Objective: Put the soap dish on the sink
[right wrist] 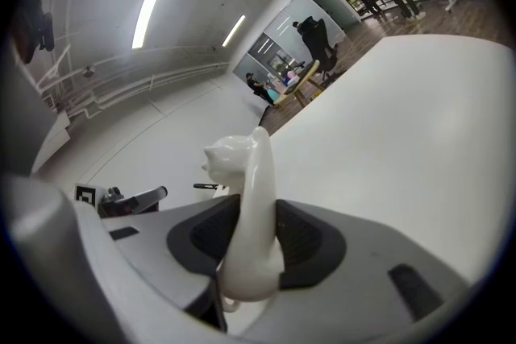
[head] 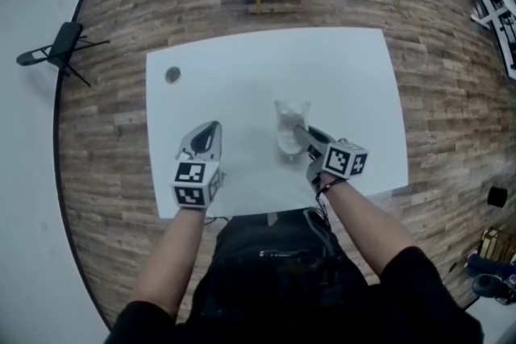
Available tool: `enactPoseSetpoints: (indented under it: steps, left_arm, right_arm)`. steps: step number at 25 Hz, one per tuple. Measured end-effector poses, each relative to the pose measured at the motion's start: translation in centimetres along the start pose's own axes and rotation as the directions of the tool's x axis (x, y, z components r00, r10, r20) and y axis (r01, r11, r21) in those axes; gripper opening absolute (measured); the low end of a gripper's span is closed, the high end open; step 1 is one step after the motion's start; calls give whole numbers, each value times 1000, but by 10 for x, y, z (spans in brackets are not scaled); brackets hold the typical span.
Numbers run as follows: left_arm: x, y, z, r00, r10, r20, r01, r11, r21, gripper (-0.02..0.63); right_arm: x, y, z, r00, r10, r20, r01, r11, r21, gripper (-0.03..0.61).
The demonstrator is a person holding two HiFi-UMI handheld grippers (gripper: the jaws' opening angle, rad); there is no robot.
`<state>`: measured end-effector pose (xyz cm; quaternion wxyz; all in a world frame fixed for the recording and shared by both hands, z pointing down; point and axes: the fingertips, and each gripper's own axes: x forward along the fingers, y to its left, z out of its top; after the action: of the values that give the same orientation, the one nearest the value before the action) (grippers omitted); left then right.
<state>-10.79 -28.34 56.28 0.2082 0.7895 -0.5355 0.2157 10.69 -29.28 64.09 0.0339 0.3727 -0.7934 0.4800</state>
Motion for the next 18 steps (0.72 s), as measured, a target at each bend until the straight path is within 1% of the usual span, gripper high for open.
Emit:
enactPoseSetpoints:
  steps: [12,18]
  left_arm:
    - [10,0,-8,1000,-7,-22,7,1000,2,-11]
    - [16,-2,-12,999,-14,-35,14,1000,3,-11]
  right_arm:
    - [6,-10,-8,1000,-9,-26,9,1000,3,144]
    - [8,-12,-10,1000,1,-26,0,1000,17,144]
